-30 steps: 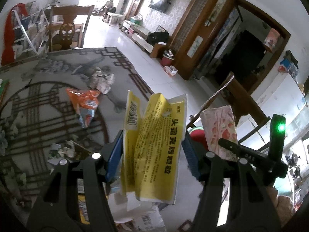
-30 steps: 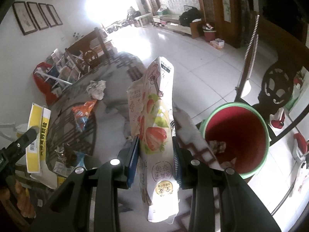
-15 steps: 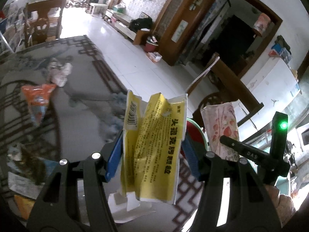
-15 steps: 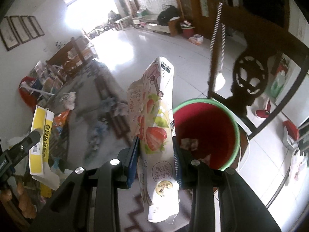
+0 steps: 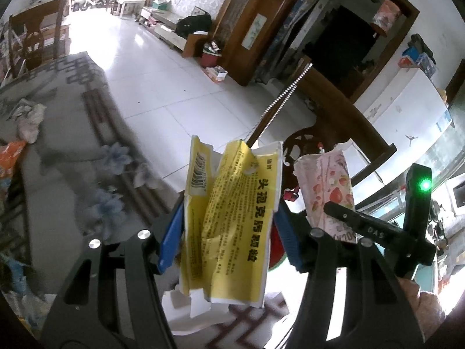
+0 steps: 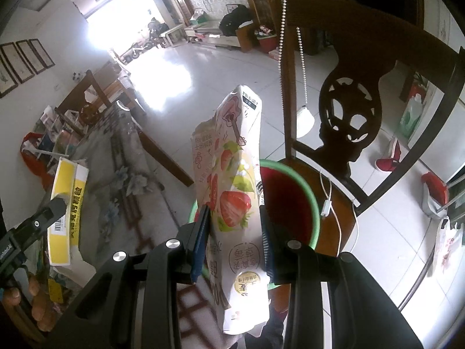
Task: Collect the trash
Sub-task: 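Carry both wrappers over the red bucket and open both grippers, then move both tools back over the table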
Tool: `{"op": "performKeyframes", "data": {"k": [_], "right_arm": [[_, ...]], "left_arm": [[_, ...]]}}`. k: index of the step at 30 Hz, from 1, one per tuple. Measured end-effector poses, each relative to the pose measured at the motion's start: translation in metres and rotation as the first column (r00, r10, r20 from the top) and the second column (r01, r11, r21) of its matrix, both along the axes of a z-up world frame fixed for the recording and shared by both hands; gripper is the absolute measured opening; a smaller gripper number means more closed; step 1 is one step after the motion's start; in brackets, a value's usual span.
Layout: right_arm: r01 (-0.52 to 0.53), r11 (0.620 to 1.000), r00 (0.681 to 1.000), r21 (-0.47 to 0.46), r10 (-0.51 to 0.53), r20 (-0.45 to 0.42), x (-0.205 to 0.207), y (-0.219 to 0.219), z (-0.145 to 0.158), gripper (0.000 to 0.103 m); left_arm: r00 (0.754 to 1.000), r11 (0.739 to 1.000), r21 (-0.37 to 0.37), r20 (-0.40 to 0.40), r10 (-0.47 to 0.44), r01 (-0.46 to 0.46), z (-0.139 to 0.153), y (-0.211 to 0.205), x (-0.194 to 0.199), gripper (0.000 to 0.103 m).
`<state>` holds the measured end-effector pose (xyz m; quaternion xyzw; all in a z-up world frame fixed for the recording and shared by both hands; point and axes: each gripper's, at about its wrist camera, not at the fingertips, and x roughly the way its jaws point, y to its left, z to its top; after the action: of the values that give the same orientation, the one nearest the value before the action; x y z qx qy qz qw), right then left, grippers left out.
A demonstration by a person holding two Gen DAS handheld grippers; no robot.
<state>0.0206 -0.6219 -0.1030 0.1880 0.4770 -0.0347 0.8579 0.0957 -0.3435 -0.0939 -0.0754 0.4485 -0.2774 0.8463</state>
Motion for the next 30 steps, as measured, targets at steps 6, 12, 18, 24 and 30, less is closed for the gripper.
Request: {"op": "performKeyframes", "data": {"k": [6,12,18,24,30], "right_arm": [[0.001,0.999,1.0,0.043,-0.001,-0.002,0.008,-0.025,-0.006,0.031],[-0.02,0.997,1.0,0.068,0.021,-0.009,0.013,-0.029,-0.01,0.031],[-0.039,0.996,0.999,0.086,0.04,-0.012,0.018,-0.03,-0.013,0.032],[-0.029,0.994,1.0,0.106,0.029,0.0,0.021,-0.032,-0.015,0.063],[-0.016,0.994,1.0,0.108,0.017,-0.007,0.023,-0.029,-0.015,0.063]], "left_arm": [[0.999,0.998,0.04,-0.004,-0.043,0.044,-0.004,-0.04,0.007,0.057],[0.996,0.995,0.066,-0.054,-0.065,0.068,-0.025,-0.07,0.021,0.057],[0.992,0.994,0.069,-0.098,-0.078,0.085,-0.04,-0.091,0.027,0.064],[0.994,0.996,0.069,-0.095,-0.056,0.063,-0.039,-0.088,0.028,0.078],[0.998,0.998,0.062,-0.067,-0.023,0.027,-0.028,-0.066,0.022,0.078]]}}
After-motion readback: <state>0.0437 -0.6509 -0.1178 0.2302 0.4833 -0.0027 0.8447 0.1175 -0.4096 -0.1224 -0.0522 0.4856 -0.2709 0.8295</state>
